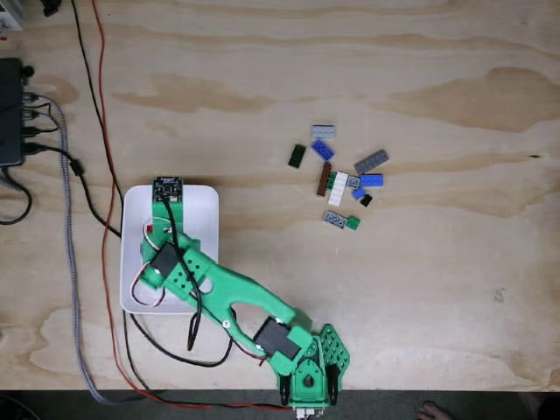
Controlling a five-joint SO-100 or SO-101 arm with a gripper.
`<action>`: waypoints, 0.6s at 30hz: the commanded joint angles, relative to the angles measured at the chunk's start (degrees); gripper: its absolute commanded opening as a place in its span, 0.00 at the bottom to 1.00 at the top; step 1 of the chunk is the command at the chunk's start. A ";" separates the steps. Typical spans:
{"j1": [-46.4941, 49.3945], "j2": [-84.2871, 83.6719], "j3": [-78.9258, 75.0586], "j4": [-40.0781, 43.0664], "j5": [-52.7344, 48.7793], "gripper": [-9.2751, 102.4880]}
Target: Put all lego bricks in the bin.
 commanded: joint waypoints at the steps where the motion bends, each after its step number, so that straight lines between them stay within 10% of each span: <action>1: 11.16 2.11 -10.55 -0.79 2.64 0.38; 8: 42.28 -2.81 -8.26 -10.20 -11.87 0.35; 18: 53.00 -21.01 -6.33 -15.82 -25.75 0.31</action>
